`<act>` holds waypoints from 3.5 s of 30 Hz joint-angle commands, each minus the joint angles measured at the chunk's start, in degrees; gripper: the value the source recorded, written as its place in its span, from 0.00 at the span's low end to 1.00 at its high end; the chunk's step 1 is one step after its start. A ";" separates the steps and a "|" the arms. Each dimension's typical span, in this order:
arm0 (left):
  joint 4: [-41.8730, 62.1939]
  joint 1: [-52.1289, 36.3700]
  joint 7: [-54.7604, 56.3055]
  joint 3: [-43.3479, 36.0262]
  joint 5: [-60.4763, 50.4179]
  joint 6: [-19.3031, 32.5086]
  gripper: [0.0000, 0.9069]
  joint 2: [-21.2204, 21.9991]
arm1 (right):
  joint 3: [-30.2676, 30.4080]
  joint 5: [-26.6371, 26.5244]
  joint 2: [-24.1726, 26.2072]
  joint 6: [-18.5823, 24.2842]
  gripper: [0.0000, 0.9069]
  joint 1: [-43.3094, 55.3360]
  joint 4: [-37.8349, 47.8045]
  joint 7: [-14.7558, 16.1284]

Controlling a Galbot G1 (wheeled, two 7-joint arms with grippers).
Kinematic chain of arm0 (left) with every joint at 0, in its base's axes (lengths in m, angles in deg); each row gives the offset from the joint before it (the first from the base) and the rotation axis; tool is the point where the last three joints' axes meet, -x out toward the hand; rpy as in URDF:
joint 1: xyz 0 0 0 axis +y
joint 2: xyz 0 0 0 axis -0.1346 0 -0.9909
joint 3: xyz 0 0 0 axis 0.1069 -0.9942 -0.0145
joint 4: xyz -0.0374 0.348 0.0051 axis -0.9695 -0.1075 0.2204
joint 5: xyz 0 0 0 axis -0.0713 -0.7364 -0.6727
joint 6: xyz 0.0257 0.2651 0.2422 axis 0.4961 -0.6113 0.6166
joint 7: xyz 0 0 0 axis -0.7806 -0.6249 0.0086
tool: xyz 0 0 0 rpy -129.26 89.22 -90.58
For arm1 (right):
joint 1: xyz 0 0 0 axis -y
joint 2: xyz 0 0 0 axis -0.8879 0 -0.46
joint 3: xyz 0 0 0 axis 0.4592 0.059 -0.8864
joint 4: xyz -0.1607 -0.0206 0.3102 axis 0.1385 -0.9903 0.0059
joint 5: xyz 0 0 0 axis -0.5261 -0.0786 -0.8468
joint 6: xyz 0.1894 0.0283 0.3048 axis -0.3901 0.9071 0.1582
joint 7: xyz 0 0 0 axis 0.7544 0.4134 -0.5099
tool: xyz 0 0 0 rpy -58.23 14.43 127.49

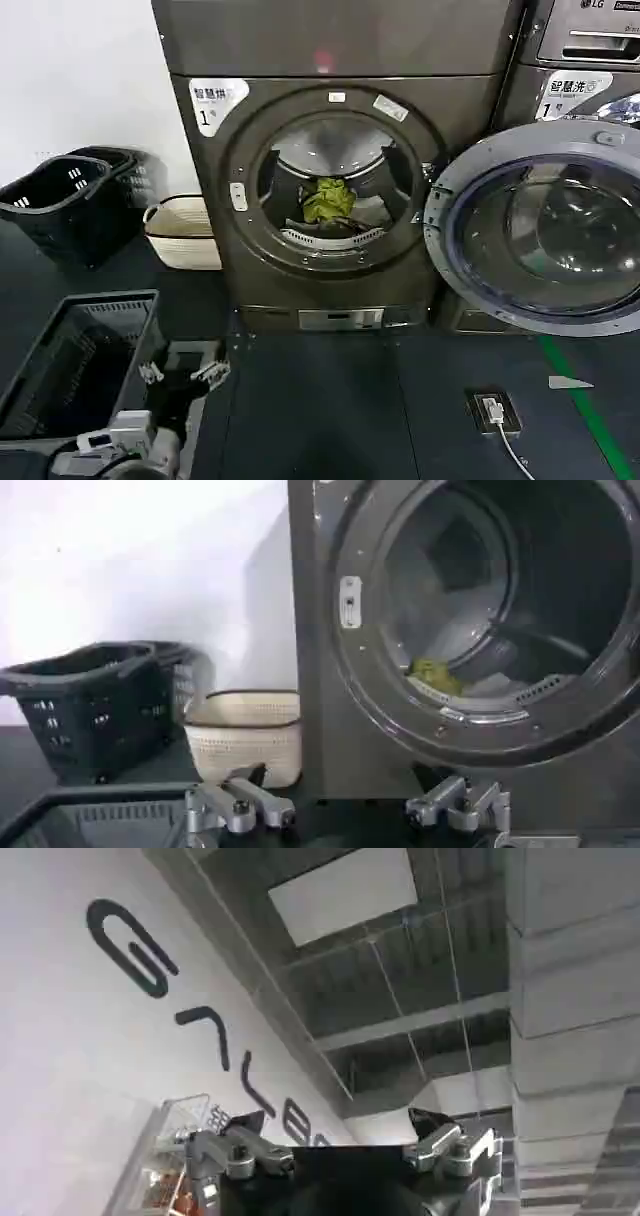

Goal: Grasp the clothes from the dryer.

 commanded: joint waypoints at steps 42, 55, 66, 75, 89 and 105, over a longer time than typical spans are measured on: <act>-1.29 -0.71 -1.74 1.70 1.06 -0.50 1.00 -0.15 | 0.11 -1.06 -0.74 0.09 1.00 0.18 -0.13 1.75; -1.89 -0.20 -1.89 1.93 1.03 -0.44 1.00 -0.42 | 0.26 -1.23 -1.00 1.00 1.00 0.14 -0.15 2.91; -2.09 -0.15 -2.08 1.89 1.06 -0.38 1.00 -0.76 | 0.29 -3.16 -1.06 2.63 1.00 -0.36 -0.07 3.80; -1.55 -1.33 -2.94 1.72 1.59 0.19 1.00 -1.55 | 0.22 -3.47 -1.43 3.27 1.00 -0.45 -0.29 4.39; -1.11 -1.44 -3.18 1.47 1.29 0.26 1.00 -1.30 | 0.43 -3.78 -1.72 3.28 1.00 -0.15 -0.54 4.88; -1.62 -0.89 -3.30 1.66 1.21 0.29 1.00 -1.44 | 0.74 -4.10 -1.92 3.24 1.00 -0.05 -0.90 5.09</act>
